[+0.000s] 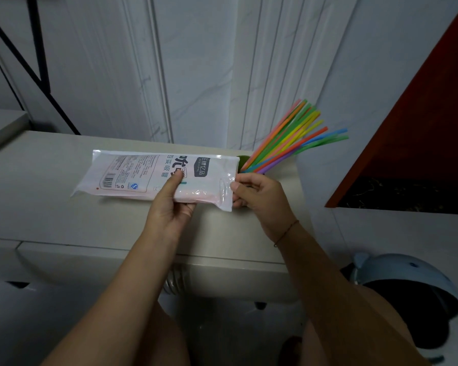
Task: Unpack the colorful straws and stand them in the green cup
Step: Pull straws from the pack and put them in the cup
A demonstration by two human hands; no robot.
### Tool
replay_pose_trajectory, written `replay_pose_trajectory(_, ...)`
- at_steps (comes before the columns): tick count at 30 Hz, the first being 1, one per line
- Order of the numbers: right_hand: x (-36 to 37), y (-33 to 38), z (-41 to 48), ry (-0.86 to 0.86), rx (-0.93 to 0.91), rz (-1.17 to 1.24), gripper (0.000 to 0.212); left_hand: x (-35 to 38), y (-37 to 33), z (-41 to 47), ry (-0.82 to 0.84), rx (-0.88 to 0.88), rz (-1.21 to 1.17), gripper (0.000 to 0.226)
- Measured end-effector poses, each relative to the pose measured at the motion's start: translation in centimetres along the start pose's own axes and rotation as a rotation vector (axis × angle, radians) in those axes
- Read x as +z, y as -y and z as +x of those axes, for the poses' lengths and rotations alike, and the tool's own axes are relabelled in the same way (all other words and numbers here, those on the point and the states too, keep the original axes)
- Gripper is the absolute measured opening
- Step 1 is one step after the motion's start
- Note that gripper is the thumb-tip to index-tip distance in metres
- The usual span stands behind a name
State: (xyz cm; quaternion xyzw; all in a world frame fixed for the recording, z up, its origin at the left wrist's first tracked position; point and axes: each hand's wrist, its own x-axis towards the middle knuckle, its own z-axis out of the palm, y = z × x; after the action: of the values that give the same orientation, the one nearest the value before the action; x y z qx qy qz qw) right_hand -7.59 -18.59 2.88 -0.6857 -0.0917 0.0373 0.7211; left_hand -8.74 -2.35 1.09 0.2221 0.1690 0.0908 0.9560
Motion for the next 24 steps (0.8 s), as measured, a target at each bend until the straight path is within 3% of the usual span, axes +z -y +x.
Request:
replay_pose_trajectory(7,-2.8,0.1,0.4,-0.066,0.038,0.031,0.012,-0.6,-1.5,0.2,-0.065,0.019,-0.026,0.026)
replay_pose_trajectory(18,-1.9,-0.5,0.2,-0.071,0.151,0.422,0.008,-0.3,-0.1,0.2,-0.097,-0.014,0.007,0.022)
replay_pose_trajectory(24,-2.8,0.0,0.3,-0.11,0.146,0.38,0.007,-1.0,-1.2,0.3,-0.112,0.007,-0.068,0.041)
